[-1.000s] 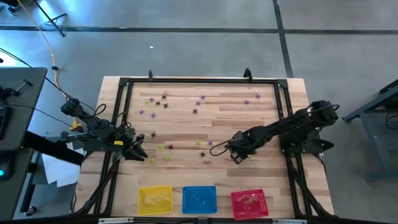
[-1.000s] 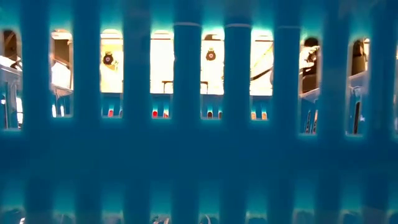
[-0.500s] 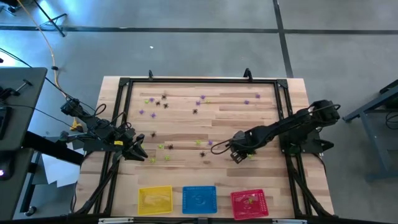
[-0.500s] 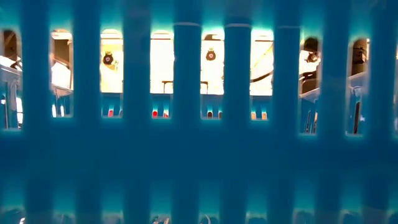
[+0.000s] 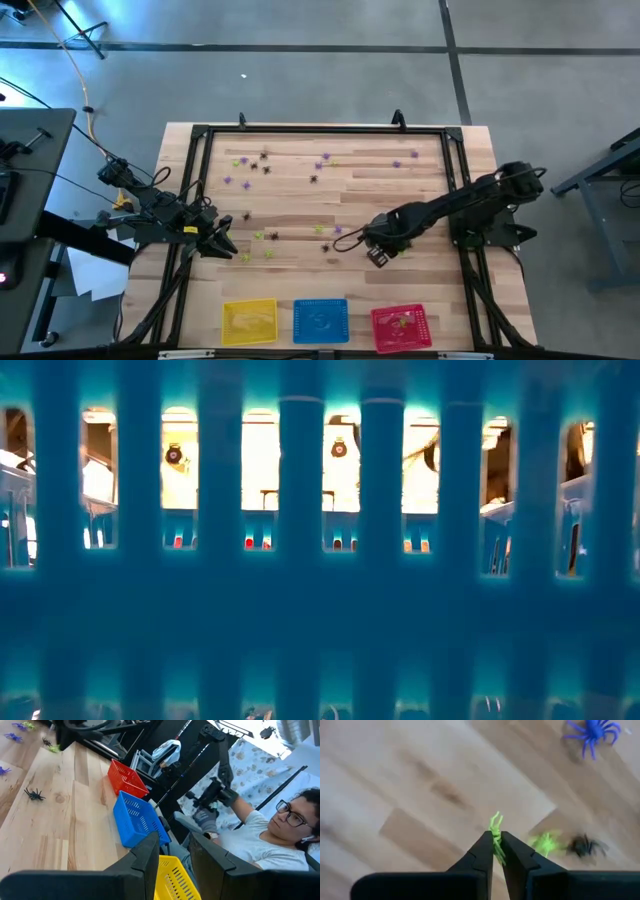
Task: Sort Halloween decoration
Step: Put the green spider toy into the red bin
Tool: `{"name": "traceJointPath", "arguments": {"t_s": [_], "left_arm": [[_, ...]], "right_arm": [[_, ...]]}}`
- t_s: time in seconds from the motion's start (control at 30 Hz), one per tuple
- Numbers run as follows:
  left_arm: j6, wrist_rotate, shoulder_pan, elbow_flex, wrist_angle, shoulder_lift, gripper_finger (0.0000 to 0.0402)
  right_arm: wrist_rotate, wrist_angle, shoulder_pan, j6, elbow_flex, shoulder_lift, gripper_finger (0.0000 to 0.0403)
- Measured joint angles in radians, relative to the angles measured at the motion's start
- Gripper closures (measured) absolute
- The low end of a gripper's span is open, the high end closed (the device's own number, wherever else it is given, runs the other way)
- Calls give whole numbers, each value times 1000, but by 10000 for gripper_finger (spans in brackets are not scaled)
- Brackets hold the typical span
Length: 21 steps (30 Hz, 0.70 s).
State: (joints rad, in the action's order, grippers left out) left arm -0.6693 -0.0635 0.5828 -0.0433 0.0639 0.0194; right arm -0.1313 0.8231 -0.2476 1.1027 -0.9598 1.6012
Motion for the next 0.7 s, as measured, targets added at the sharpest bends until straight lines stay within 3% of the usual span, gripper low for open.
{"name": "traceJointPath", "arguments": {"t_s": [0.27,0.47,0.6,0.7], "left_arm": [[0,0,0,0,0,0,307],[0,0,0,0,0,0,307],[0,0,0,0,0,0,307],[0,0,0,0,0,0,307]], "right_arm": [[0,148,-159,184,-261,-2,375],[46,6,-339,433,-365,-3,375],[131,-117,-448,567,-369,-2,375],[137,-142,-505,651,-369,23,375]]}}
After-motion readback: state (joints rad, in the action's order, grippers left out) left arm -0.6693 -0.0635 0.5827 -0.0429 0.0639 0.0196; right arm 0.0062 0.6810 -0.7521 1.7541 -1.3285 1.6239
